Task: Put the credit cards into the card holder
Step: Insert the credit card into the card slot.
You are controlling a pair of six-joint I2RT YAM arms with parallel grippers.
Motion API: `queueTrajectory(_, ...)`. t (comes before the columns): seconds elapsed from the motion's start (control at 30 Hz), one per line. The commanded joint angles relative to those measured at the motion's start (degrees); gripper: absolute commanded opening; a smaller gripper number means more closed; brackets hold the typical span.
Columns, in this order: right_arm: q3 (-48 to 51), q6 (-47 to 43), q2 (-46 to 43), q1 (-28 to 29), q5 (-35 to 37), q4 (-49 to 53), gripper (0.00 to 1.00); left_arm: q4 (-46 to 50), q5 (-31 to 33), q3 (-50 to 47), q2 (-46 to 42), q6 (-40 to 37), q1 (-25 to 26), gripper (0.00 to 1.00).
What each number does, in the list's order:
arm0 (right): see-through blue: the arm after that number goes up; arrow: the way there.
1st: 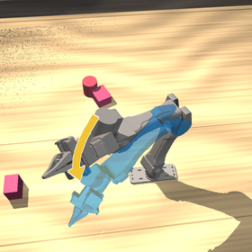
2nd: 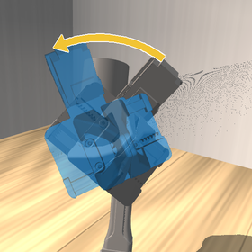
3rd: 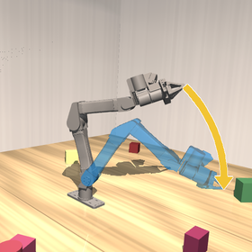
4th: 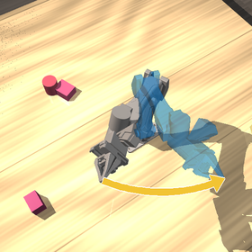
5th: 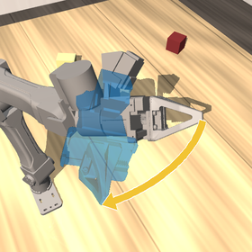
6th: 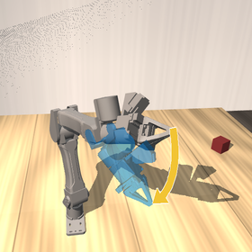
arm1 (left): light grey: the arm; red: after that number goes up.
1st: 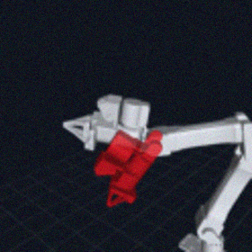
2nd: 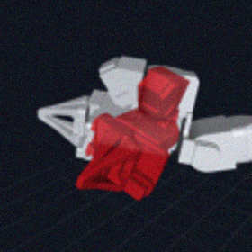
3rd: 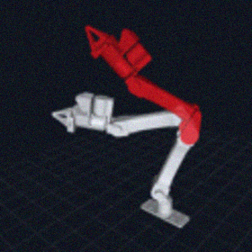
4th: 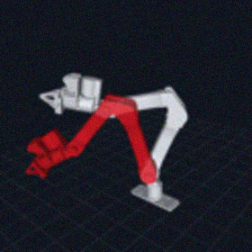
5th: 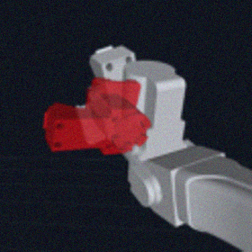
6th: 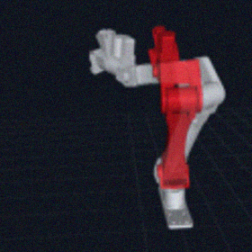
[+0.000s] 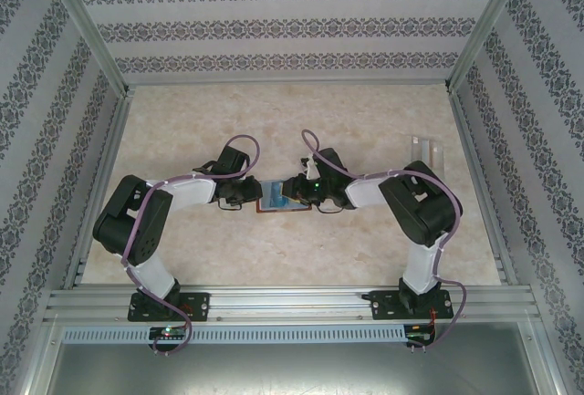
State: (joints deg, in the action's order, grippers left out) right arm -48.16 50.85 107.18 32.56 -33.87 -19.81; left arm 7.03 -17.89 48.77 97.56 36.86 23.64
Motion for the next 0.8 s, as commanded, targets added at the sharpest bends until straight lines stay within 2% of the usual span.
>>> queueTrajectory(0.0, -1.73, -5.17, -1.74, 0.99, 4.29, 10.38, 0.29, 1.85, -0.24, -0.46, 1.14, 0.23, 0.88, 0.24)
queueTrajectory(0.2, -5.34, -9.39, -2.50, 2.27, 8.38, 18.13, 0.32, 1.92, -0.63, -0.24, 1.01, 0.16, 0.80, 0.24)
queueTrajectory(0.5, -9.53, -13.03, -2.19, 4.67, 12.90, 24.41, 0.33, 2.72, -0.45, -0.24, 0.99, -0.23, 0.82, 0.23)
queueTrajectory(0.77, -14.37, -15.04, 0.01, 7.92, 12.85, 27.07, 0.36, 1.30, -1.81, -0.19, 1.93, 0.08, 0.80, 0.20)
